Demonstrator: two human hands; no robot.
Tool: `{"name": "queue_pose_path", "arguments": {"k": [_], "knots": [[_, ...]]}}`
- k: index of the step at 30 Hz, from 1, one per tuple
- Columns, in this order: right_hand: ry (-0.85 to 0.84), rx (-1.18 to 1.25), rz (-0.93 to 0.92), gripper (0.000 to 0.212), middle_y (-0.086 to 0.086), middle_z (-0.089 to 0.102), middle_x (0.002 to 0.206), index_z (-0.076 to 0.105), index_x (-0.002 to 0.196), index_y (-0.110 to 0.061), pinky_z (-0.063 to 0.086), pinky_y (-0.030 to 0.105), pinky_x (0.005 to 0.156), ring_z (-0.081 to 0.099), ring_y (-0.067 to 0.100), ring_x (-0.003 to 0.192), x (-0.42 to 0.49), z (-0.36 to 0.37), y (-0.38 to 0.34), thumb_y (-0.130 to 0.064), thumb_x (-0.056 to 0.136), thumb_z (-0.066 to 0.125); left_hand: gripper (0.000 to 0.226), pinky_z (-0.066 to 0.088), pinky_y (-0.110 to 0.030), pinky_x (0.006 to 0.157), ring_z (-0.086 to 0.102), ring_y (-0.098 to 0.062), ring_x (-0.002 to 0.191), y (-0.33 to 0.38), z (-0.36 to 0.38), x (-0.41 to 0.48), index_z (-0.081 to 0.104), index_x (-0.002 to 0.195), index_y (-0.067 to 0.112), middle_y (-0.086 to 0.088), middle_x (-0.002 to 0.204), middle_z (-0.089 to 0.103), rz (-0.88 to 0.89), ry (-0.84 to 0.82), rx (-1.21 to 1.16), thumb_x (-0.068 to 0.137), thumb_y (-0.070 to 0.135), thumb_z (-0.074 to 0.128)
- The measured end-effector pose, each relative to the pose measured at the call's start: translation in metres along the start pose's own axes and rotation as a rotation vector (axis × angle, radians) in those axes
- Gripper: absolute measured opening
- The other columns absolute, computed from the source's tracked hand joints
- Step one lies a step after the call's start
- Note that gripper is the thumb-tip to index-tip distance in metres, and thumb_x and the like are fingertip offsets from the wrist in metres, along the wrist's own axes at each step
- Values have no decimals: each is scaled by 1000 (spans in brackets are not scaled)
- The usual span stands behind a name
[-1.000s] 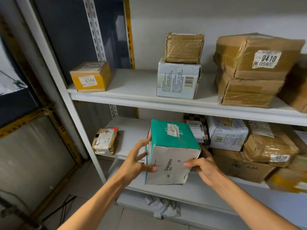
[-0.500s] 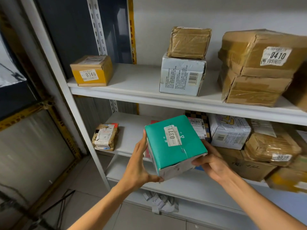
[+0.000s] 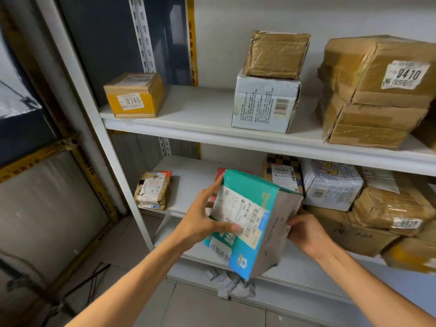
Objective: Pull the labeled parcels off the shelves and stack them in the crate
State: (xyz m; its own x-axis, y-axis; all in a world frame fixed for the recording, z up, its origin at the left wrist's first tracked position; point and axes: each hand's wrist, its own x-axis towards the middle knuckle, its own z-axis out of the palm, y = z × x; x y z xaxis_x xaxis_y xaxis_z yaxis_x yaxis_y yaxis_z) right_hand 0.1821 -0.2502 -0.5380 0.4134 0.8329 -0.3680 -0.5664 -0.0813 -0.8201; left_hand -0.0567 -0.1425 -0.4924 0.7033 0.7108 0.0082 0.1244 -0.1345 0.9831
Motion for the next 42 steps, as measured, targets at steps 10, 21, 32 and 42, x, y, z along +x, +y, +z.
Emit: {"name": "queue_pose_path", "arguments": {"k": [10, 21, 32, 42], "knots": [[12, -68, -35, 31, 14, 71, 101, 59, 114, -5, 58, 40, 79, 67, 29, 92, 5, -3, 11, 11, 90, 47, 72, 60, -38, 79, 67, -22, 108, -11, -4, -9, 52, 128, 17, -5, 122, 65, -201, -73, -365, 67, -10, 77], [204, -414, -338, 12, 24, 64, 98, 54, 86, -8, 51, 29, 66, 60, 23, 77, 5, 15, 1, -6, 89, 65, 74, 60, -38, 76, 67, -26, 107, -22, 7, -13, 53, 126, 29, -9, 124, 65, -235, -112, -595, 65, -9, 69], [-183, -445, -83, 103, 12, 70, 117, 65, 119, -13, 44, 46, 93, 63, 30, 111, -66, -25, -37, -65, 34, 87, 86, 60, -38, 79, 68, -22, 106, 0, 46, -11, 47, 133, 41, 9, 112, 71, -109, -126, -438, 66, 0, 81], [103, -229, -254, 87, 9, 68, 121, 64, 122, -16, 54, 35, 88, 65, 22, 111, -142, -94, -36, -55, 48, 89, 88, 58, -38, 85, 66, -21, 111, 10, 137, 23, 45, 140, 35, 8, 128, 65, -78, -461, -383, 69, -5, 77]]}}
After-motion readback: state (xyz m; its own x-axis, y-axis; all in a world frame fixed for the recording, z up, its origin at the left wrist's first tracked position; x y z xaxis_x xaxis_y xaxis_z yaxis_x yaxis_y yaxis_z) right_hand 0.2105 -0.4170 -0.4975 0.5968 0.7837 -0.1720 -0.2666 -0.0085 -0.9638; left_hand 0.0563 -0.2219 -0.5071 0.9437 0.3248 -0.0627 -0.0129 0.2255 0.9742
